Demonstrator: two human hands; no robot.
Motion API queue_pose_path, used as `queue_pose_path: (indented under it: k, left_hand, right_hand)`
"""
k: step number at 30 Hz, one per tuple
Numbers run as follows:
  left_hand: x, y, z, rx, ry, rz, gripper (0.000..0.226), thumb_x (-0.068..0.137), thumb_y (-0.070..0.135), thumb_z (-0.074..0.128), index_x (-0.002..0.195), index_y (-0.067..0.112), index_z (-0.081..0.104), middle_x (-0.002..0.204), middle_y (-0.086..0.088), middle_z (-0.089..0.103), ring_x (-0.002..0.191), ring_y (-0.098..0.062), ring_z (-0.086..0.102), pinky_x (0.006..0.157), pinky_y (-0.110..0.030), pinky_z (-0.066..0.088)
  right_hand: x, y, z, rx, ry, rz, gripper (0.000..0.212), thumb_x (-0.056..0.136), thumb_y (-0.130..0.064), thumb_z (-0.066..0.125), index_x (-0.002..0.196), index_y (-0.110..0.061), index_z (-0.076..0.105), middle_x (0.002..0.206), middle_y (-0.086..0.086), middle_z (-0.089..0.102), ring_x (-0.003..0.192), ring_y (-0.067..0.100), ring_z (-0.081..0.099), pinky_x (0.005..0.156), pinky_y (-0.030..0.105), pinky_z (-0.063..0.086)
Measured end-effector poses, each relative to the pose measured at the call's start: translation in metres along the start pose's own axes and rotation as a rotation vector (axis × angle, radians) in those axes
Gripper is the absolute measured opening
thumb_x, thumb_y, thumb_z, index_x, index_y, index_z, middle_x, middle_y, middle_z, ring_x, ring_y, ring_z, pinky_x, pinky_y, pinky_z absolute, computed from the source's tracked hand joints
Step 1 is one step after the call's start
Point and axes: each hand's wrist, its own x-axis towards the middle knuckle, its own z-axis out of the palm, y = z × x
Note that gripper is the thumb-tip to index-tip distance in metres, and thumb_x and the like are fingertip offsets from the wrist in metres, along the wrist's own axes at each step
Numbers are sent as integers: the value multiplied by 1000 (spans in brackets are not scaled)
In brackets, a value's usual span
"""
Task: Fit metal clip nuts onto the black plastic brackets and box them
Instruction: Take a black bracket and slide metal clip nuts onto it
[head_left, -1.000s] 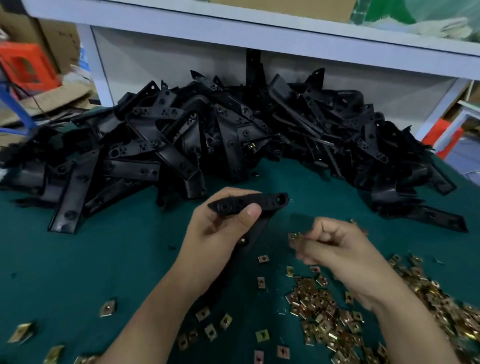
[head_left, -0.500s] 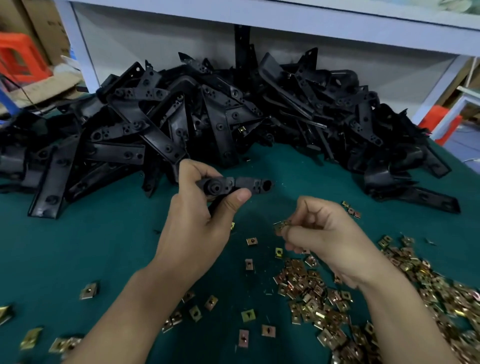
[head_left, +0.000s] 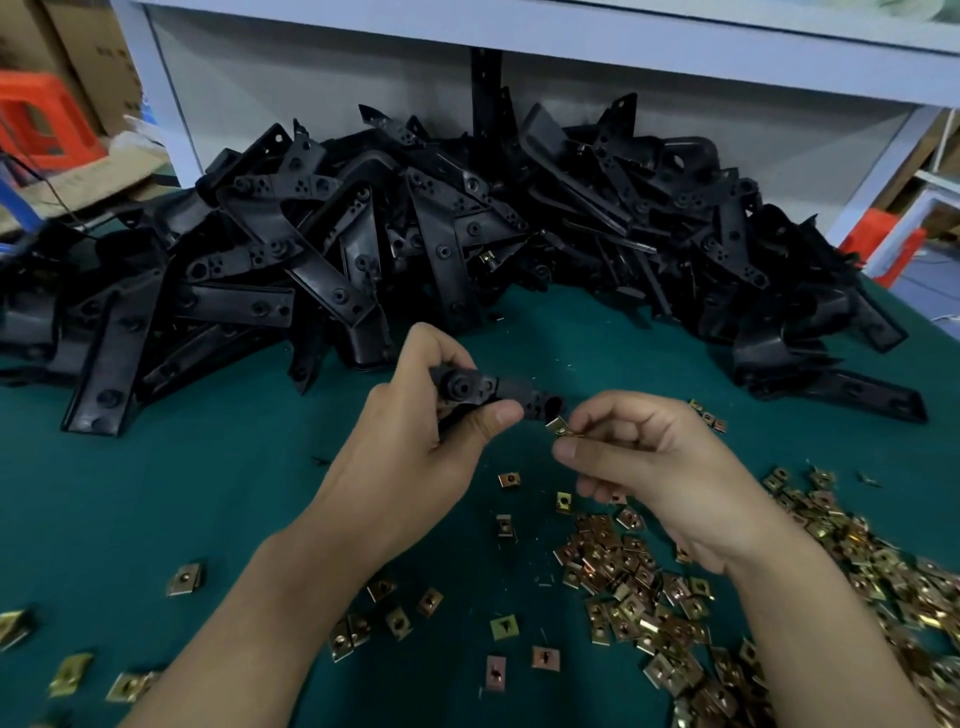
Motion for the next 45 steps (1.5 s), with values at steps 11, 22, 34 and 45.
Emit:
queue_pose_path:
  k: [11,22,34,45]
  left_hand:
    - [0,-2,-5,-12,-39,-65,32,88,56,63,107,38,46,74,-1,62,67,-26,60,63,-52,50]
    - [2,1,3,37,-39,141,14,98,26,71,110,27,78,106,24,74,101,1,70,84,-25,56]
    - [1,7,-1,-21,-81,18,9,92,43,69,93,36,75,83,13,73,75,-17,69,65,-38,52]
    - [6,8,-12,-211,-102,-142,20,78,50,76,91,35,76,87,13,74,83,-6,70,75,-27,56]
  right_hand:
    - [0,3,-2,-23,71,-76,18,72,-26,75,89,-21,79,77,2,74,64,11,67,58,19,52]
    - [-1,3,14,-244,91,-281,22,75,-34,76,93,-22,80,82,-1,73,66,16,70,62,21,55]
    - [-1,2,22,-177,191,-325,30,73,-22,78,103,-21,78,92,-6,78,80,11,74,73,20,58]
    - [-4,-2,17,-270,117,-329,32,88,-19,67,115,-34,74,88,1,73,67,11,67,65,20,52]
